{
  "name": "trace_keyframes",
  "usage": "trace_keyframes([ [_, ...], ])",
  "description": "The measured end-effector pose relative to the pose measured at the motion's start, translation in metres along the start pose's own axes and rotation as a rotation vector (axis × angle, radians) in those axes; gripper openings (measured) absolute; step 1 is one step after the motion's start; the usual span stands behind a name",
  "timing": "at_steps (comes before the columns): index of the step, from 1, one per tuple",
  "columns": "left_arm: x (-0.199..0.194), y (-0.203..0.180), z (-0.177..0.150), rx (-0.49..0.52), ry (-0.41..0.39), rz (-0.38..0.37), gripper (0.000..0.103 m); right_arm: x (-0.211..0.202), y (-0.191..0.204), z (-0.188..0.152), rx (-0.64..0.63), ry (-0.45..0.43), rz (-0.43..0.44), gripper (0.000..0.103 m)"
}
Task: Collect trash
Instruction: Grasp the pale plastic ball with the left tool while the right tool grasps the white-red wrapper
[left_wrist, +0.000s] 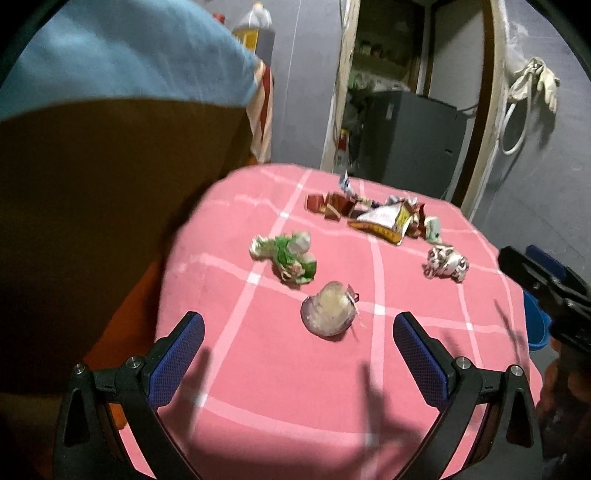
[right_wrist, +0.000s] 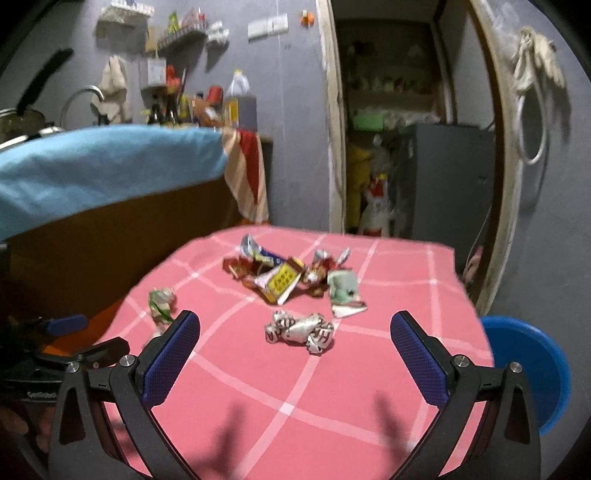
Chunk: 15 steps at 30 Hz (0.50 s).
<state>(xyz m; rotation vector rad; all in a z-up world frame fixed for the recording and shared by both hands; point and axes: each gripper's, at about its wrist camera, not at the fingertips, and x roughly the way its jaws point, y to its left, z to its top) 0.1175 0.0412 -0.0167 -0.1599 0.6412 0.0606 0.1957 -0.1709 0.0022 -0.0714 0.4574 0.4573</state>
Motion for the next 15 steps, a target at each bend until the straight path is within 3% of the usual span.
trace_keyframes([
  [4, 0.013, 0.001, 0.004, -0.010, 0.053, -0.019, 0.092, 0.029, -0.006, -0.001, 0.020, 0.097, 0.034, 0.099],
  [8, 0.025, 0.001, 0.007, -0.023, 0.098, -0.045, 0.079, 0.057, -0.010, 0.001, 0.023, 0.206, 0.061, 0.089],
  [13, 0.038, 0.000, 0.009, -0.034, 0.139, -0.072, 0.060, 0.077, -0.013, 0.000, 0.037, 0.276, 0.082, 0.079],
  [15, 0.039, -0.002, 0.009, -0.029, 0.140, -0.075, 0.055, 0.083, -0.014, -0.001, 0.040, 0.298, 0.091, 0.068],
])
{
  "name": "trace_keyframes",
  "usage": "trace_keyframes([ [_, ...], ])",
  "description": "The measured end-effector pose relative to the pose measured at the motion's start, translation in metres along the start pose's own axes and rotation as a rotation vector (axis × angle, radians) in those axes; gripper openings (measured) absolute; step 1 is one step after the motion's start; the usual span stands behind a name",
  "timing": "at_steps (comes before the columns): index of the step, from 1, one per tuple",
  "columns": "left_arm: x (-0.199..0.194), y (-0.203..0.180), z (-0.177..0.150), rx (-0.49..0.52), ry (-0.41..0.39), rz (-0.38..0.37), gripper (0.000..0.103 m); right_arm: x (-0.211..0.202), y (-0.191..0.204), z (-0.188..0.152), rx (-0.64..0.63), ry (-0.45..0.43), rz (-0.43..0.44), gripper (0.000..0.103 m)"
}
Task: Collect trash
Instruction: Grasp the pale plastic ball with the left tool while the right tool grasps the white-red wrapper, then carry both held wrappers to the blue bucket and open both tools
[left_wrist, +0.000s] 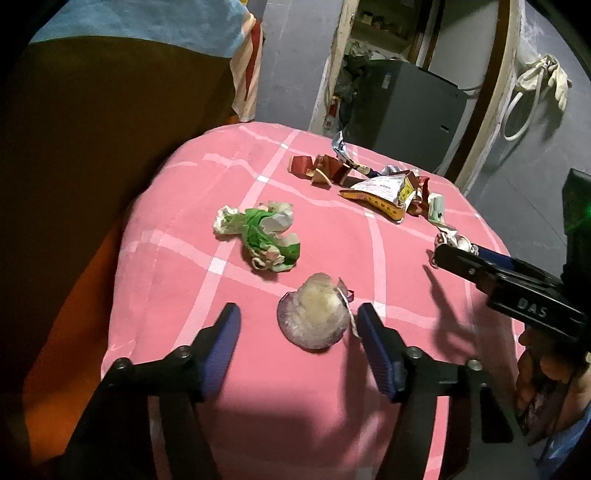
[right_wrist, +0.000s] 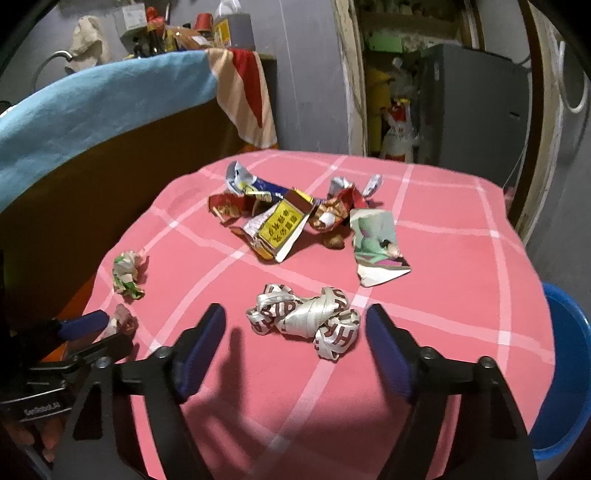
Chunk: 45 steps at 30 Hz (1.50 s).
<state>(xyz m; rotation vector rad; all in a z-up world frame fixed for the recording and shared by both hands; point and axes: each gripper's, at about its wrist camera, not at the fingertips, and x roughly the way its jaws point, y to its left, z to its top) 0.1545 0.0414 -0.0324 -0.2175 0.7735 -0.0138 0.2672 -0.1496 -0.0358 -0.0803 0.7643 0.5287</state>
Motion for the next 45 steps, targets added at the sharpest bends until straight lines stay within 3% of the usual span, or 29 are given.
trace_keyframes([
  [5, 0.000, -0.005, -0.001, 0.020, 0.010, -0.018, 0.030, 0.006, -0.003, 0.001, 0.012, 0.024, 0.023, 0.053],
  [9, -0.002, -0.008, -0.001, 0.021, -0.005, -0.013, 0.026, 0.006, -0.005, 0.001, 0.015, 0.017, 0.040, 0.039],
  [16, -0.017, -0.025, 0.002, 0.053, -0.093, -0.032, 0.024, -0.006, -0.003, 0.000, 0.003, -0.041, 0.045, 0.032],
  [22, -0.034, -0.062, 0.017, 0.120, -0.245, -0.089, 0.024, -0.055, -0.015, -0.007, 0.021, -0.243, 0.043, 0.032],
  [27, -0.045, -0.102, 0.031, 0.180, -0.369, -0.152, 0.024, -0.107, -0.031, -0.008, 0.030, -0.438, -0.021, 0.032],
  [32, -0.045, -0.144, 0.047, 0.221, -0.435, -0.223, 0.024, -0.153, -0.056, -0.009, 0.051, -0.582, -0.121, 0.032],
  [38, -0.040, -0.193, 0.058, 0.275, -0.470, -0.299, 0.024, -0.185, -0.091, -0.018, 0.081, -0.655, -0.239, 0.033],
  [45, -0.020, -0.251, 0.060, 0.347, -0.457, -0.354, 0.024, -0.202, -0.142, -0.042, 0.145, -0.677, -0.335, 0.034],
])
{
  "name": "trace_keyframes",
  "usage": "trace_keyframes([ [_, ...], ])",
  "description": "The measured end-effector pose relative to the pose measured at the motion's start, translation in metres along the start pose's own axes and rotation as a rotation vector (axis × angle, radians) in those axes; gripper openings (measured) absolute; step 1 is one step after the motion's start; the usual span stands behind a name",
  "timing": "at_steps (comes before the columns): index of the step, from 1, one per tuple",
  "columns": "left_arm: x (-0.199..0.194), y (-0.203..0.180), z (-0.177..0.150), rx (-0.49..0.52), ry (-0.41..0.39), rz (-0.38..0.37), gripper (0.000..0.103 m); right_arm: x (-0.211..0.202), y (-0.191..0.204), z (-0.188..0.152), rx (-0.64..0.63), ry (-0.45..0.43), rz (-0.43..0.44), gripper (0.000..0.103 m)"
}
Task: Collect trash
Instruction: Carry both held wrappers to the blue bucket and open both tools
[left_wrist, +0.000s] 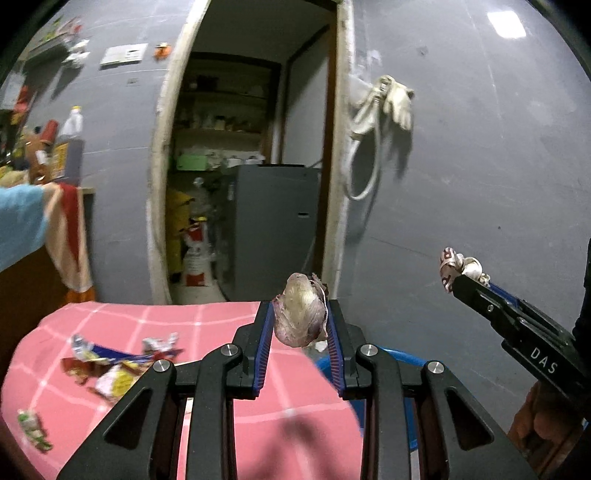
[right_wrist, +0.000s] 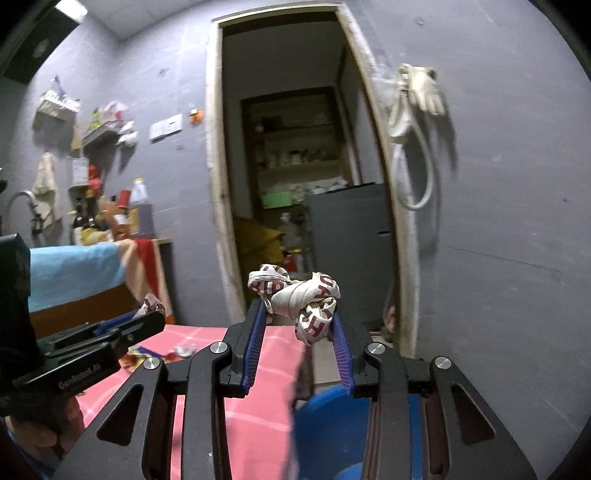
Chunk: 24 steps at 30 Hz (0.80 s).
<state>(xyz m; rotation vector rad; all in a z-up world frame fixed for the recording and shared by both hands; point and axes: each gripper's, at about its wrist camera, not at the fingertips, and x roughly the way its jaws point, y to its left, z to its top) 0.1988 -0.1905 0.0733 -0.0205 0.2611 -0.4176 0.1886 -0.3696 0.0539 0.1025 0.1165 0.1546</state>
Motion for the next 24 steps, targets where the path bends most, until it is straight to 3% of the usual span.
trace_keyframes([
  [7, 0.047, -0.032, -0.009, 0.040, 0.074, -0.052, 0.024, 0.002, -0.047, -0.020, 0.055, 0.045, -0.075, 0.035],
  [14, 0.098, -0.050, -0.024, 0.040, 0.227, -0.085, 0.025, 0.013, -0.078, -0.047, 0.123, 0.158, -0.112, 0.035],
  [24, 0.142, -0.049, -0.050, 0.000, 0.425, -0.093, 0.025, 0.035, -0.097, -0.073, 0.195, 0.320, -0.130, 0.035],
])
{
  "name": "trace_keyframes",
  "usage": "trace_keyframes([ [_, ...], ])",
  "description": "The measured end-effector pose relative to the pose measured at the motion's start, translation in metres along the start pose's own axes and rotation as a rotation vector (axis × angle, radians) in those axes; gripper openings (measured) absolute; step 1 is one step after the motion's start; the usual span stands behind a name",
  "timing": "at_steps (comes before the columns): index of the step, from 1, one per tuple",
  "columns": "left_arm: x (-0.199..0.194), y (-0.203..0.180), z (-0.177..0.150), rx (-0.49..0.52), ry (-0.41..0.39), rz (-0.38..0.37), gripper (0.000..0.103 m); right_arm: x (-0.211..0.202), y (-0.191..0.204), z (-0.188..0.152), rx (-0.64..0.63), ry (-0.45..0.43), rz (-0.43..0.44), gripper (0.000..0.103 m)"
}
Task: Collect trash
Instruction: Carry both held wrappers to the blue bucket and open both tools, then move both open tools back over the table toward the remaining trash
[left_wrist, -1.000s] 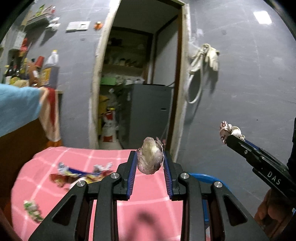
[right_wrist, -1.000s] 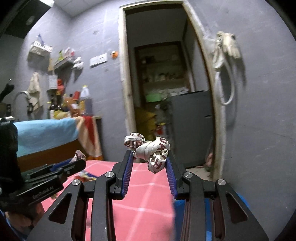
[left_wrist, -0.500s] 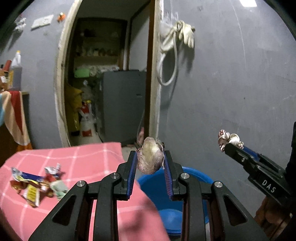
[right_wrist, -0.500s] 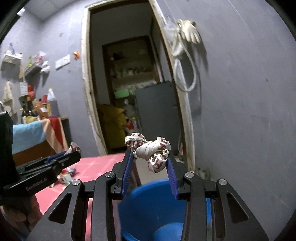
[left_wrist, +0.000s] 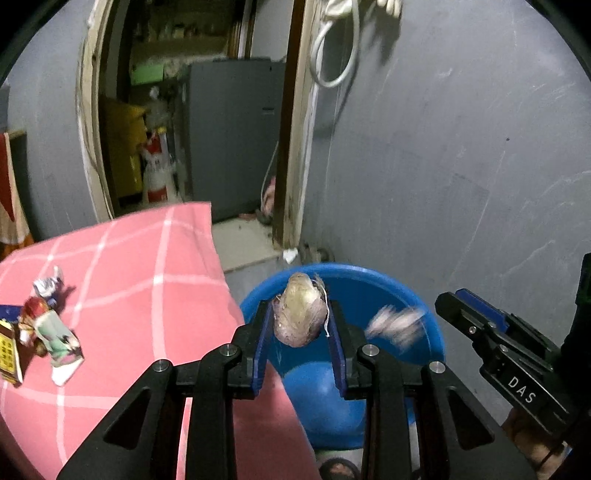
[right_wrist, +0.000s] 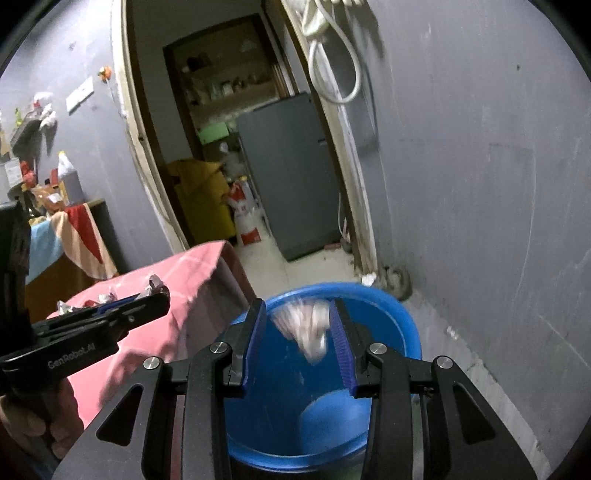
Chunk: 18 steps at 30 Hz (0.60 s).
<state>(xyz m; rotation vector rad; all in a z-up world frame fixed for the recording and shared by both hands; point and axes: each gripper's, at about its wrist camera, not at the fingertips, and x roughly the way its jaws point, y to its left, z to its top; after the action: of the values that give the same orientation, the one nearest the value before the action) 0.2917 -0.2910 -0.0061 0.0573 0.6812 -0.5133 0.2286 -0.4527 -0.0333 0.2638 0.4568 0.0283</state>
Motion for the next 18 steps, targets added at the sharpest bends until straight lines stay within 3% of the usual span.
trace_keyframes([
  [4, 0.009, 0.006, -0.003, -0.019, 0.046, -0.003, 0.031, 0.007, -0.003, -0.003, 0.018, 0.039, 0.002, 0.035],
  [10, 0.001, 0.007, -0.006, -0.046, 0.044, -0.009, 0.041, 0.007, -0.004, -0.001, 0.031, 0.044, 0.003, 0.036],
  [12, -0.004, 0.007, -0.005, -0.050, 0.040, -0.009, 0.045, 0.004, -0.004, 0.001, 0.033, 0.035, -0.001, 0.044],
  [18, -0.031, 0.016, -0.001, -0.071, -0.034, 0.005, 0.062, -0.008, 0.002, 0.010, 0.026, -0.011, -0.009, 0.052],
])
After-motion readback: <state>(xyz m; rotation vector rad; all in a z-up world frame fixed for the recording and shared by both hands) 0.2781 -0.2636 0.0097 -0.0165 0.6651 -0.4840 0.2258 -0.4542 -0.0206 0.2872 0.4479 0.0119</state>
